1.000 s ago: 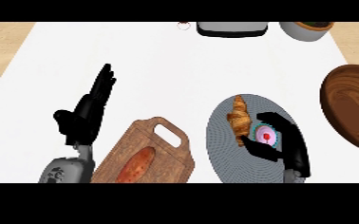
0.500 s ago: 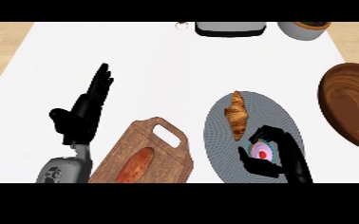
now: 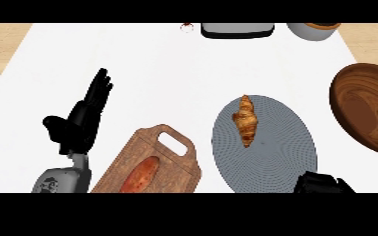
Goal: Pick the cupcake from the placemat and place it in the bowl
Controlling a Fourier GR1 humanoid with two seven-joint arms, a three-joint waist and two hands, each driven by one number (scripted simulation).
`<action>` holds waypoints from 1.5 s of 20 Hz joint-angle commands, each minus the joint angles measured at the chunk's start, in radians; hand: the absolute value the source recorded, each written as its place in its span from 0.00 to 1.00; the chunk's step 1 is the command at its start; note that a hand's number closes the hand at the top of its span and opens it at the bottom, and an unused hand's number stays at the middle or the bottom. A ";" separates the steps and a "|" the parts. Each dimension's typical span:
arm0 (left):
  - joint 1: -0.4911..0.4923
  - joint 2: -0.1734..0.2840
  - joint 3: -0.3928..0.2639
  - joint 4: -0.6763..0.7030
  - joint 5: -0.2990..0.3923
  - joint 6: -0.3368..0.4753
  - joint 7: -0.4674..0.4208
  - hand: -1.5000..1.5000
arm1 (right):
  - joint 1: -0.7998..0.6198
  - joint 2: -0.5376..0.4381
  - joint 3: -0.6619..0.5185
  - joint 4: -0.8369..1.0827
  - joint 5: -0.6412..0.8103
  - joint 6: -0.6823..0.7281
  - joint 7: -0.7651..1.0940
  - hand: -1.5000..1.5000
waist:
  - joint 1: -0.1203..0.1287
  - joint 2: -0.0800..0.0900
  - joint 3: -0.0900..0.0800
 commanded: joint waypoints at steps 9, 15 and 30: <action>0.010 -0.011 -0.020 -0.013 -0.014 0.002 0.016 0.50 | 0.285 -0.072 -0.338 -0.589 -0.161 -0.005 -0.014 1.00 | 0.007 0.003 -0.001; -0.011 0.026 0.026 0.009 0.026 -0.041 -0.013 0.50 | 0.132 -0.150 -0.530 -0.647 -0.286 -0.012 0.286 1.00 | 0.029 0.009 -0.002; -0.082 -0.049 -0.043 0.021 -0.044 0.024 0.043 0.50 | -0.427 -0.444 -0.665 -0.263 -0.323 0.021 0.693 1.00 | 0.038 0.010 0.000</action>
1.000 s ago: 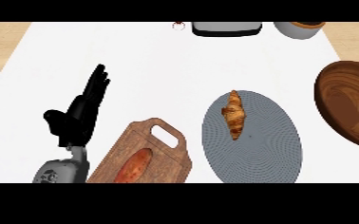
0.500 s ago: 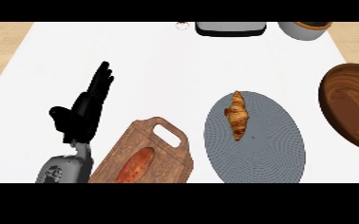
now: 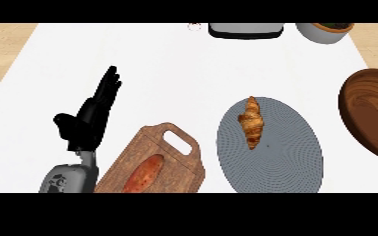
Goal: Pick the cupcake from the placemat and place it in the bowl
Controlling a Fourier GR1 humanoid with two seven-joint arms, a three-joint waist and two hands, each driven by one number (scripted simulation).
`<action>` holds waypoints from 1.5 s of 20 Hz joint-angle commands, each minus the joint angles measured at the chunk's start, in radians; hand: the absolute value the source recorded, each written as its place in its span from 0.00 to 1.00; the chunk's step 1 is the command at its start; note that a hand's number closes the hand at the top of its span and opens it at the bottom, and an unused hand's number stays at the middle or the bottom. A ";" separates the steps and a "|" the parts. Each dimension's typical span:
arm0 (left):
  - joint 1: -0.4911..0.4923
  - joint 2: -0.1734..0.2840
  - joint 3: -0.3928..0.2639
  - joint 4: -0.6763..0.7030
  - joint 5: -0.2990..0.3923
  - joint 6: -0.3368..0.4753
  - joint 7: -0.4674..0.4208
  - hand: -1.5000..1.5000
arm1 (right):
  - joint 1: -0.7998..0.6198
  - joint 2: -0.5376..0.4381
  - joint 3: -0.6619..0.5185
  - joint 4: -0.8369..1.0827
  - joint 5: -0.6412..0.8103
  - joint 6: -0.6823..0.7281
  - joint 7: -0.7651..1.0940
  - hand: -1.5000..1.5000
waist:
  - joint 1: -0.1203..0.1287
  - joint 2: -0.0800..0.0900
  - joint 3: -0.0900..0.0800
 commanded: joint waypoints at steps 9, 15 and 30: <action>0.018 -0.040 -0.035 0.015 -0.047 0.040 -0.034 0.50 | -0.137 -0.064 0.099 0.538 0.383 -0.005 -0.319 1.00 | 0.006 0.004 0.002; -0.076 -0.047 -0.014 0.078 -0.052 0.055 -0.019 0.50 | -0.275 -0.029 0.162 0.882 0.510 -0.109 -0.493 1.00 | 0.009 0.006 0.003; -0.042 -0.029 -0.004 0.095 -0.033 0.019 -0.051 0.50 | -0.428 -0.034 0.153 1.522 0.477 0.072 -0.873 0.00 | 0.001 0.005 0.003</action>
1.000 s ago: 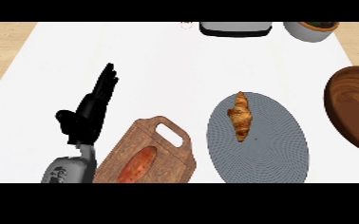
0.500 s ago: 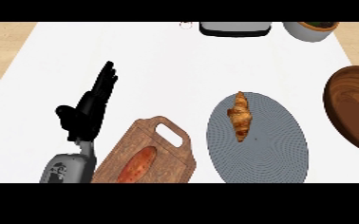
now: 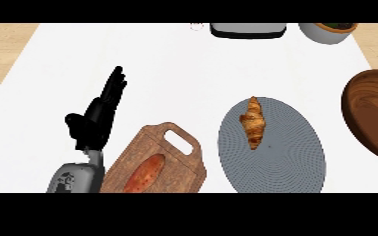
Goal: Pick the cupcake from the placemat and place it in the bowl
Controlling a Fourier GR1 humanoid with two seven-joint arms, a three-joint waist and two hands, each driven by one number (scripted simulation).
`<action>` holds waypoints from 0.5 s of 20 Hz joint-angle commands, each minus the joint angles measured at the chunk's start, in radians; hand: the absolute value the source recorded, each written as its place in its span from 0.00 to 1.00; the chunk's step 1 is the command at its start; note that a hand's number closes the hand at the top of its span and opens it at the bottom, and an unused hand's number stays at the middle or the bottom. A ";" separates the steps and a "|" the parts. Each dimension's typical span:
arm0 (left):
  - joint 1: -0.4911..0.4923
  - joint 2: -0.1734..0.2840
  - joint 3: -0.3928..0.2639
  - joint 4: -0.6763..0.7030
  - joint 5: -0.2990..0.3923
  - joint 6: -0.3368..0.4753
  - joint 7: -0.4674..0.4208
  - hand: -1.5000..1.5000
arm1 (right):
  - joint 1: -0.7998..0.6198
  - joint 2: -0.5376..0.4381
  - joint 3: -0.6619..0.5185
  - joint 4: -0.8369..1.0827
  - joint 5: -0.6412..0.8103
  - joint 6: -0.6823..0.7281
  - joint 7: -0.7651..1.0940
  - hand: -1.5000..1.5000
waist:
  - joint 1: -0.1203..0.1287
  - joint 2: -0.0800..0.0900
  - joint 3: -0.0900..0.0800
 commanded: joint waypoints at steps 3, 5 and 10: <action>-0.008 -0.008 0.003 0.037 -0.003 0.002 -0.020 0.50 | -0.065 -0.001 -0.027 0.211 -0.054 0.101 -0.223 0.00 | -0.006 -0.001 0.000; -0.025 0.032 0.052 0.028 0.038 -0.028 -0.008 0.50 | -0.118 0.013 -0.056 0.207 -0.101 0.130 -0.216 0.00 | -0.005 -0.002 0.000; -0.020 0.033 0.052 0.033 0.041 -0.035 -0.010 0.50 | -0.134 0.008 -0.158 0.204 -0.198 0.116 -0.264 0.00 | -0.016 -0.005 -0.001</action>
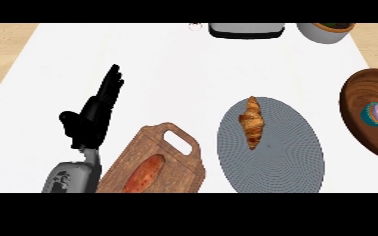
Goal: Pick the cupcake from the placemat and place it in the bowl
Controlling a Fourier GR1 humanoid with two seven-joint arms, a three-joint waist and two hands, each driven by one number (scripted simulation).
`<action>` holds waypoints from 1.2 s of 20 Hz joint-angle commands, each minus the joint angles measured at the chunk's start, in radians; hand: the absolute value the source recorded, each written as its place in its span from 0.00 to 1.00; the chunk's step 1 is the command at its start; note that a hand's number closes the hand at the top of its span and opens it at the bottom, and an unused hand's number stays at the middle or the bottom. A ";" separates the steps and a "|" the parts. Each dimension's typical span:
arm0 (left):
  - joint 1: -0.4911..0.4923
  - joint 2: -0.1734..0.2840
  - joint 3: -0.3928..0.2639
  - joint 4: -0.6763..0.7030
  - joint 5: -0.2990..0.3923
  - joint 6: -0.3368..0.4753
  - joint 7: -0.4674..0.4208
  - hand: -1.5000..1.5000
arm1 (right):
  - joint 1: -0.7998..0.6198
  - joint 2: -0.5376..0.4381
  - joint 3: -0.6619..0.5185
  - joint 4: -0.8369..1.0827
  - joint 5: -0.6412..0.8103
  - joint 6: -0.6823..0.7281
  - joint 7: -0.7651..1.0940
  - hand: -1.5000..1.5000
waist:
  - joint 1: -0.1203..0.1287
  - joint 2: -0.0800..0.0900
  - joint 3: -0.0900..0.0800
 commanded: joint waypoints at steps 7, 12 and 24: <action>0.023 -0.027 -0.011 -0.012 -0.011 0.024 -0.009 0.50 | -0.008 -0.114 -0.159 0.085 -0.191 0.191 0.065 0.00 | -0.010 -0.003 -0.001; 0.061 -0.032 -0.033 0.014 -0.040 0.023 -0.066 0.50 | 0.009 -0.192 -0.230 0.216 -0.275 0.347 0.041 0.00 | -0.004 0.000 0.000; 0.035 -0.019 -0.022 -0.031 -0.024 0.016 -0.002 0.50 | 0.126 -0.255 -0.196 0.283 -0.289 0.540 -0.117 0.00 | -0.005 -0.001 0.001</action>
